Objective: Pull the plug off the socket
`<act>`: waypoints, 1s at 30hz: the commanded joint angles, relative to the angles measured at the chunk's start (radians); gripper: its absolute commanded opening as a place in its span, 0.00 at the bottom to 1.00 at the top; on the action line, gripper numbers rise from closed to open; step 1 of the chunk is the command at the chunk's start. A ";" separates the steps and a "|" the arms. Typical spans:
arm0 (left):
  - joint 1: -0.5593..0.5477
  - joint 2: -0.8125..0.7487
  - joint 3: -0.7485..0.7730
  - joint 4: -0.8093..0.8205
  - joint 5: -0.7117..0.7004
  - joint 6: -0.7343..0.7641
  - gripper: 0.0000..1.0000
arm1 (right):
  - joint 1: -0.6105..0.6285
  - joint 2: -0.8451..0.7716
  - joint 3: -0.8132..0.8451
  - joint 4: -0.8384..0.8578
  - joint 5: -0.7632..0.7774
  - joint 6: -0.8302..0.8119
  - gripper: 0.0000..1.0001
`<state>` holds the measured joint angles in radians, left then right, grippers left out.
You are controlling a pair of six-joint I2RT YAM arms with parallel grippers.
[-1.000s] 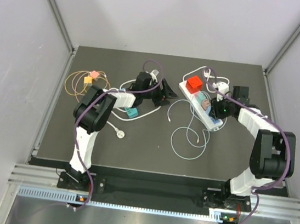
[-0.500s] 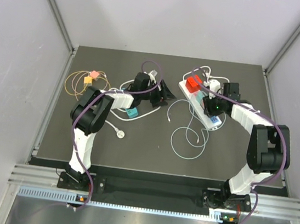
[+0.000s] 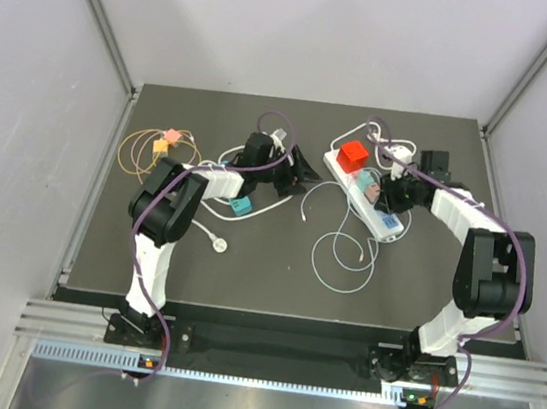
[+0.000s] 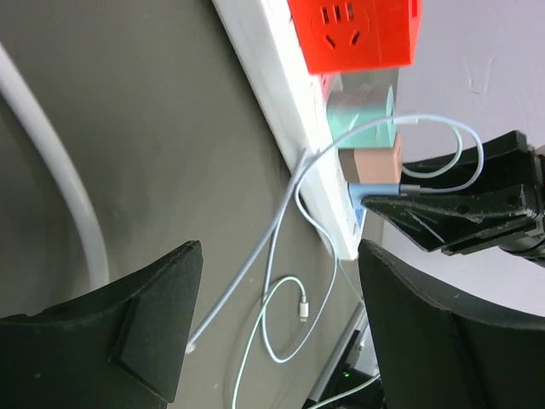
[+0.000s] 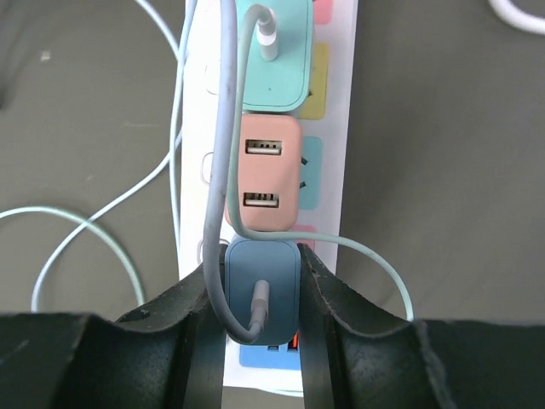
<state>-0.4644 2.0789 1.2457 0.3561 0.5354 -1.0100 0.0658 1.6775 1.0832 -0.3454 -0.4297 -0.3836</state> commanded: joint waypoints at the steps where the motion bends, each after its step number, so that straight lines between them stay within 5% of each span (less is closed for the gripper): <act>1: 0.003 0.021 0.060 0.083 0.031 -0.059 0.78 | -0.040 -0.081 0.081 -0.013 -0.272 0.037 0.00; 17: -0.034 0.127 0.179 0.018 -0.064 -0.122 0.78 | -0.049 -0.070 -0.017 0.109 -0.434 0.179 0.00; 30: -0.114 0.182 0.253 -0.046 -0.150 -0.136 0.60 | -0.047 -0.068 -0.049 0.169 -0.420 0.233 0.00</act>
<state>-0.5625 2.2547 1.4578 0.3027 0.4110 -1.1408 0.0166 1.6634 1.0241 -0.3050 -0.7612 -0.1734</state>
